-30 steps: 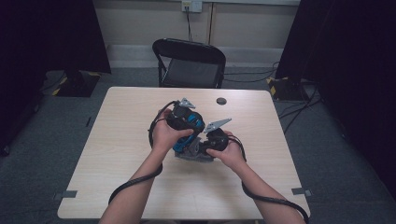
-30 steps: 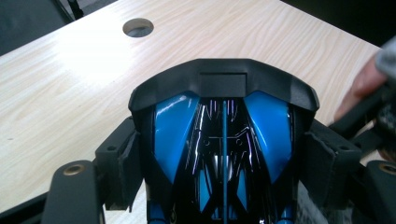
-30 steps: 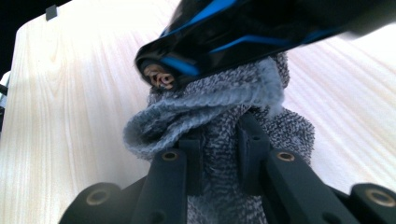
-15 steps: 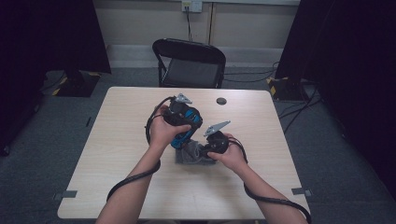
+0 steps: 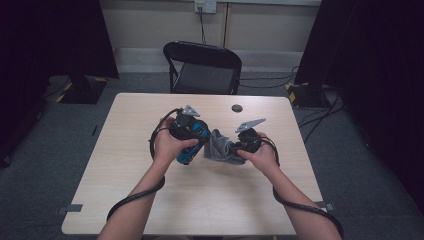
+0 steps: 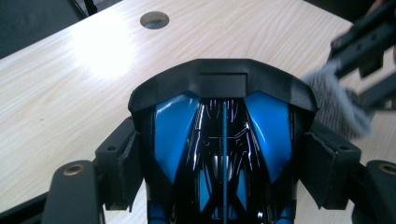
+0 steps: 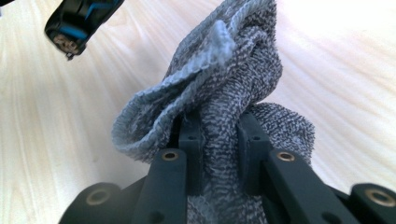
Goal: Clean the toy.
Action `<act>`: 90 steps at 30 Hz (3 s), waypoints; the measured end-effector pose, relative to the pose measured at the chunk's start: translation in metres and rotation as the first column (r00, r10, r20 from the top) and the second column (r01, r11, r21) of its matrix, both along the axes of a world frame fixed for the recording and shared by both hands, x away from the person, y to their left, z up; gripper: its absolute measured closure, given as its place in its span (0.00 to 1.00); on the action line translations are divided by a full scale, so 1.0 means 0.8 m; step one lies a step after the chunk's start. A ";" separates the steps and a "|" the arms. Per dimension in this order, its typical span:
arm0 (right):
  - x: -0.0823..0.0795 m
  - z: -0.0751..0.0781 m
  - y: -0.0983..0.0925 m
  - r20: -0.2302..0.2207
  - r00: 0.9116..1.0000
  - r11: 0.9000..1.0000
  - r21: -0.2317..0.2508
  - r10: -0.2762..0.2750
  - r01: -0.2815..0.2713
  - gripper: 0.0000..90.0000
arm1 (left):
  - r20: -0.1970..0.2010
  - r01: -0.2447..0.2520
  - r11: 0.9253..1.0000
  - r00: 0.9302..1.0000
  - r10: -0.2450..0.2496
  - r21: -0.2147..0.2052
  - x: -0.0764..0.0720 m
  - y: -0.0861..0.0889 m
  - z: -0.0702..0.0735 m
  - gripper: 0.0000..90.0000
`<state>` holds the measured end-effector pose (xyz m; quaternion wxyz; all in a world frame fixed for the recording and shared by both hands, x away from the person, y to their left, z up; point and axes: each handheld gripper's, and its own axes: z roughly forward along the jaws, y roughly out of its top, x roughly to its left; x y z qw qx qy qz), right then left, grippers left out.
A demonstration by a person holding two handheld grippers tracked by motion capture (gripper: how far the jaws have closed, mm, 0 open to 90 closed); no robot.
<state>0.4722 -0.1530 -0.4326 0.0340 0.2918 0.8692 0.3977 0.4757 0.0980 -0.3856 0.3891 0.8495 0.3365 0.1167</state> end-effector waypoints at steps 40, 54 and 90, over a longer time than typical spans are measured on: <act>0.010 0.028 0.009 0.041 0.999 0.998 0.065 -0.022 0.019 0.84 | -0.044 0.053 0.998 0.998 -0.053 0.016 -0.016 -0.028 -0.035 0.28; 0.007 0.011 0.016 0.021 1.000 0.999 0.051 -0.020 0.019 0.84 | -0.034 0.056 0.998 0.998 -0.055 0.014 -0.014 -0.032 -0.026 0.28; -0.006 -0.006 0.030 -0.012 1.000 0.997 0.075 0.005 -0.004 0.84 | -0.027 0.046 0.999 0.999 -0.046 0.000 -0.005 -0.038 -0.016 0.28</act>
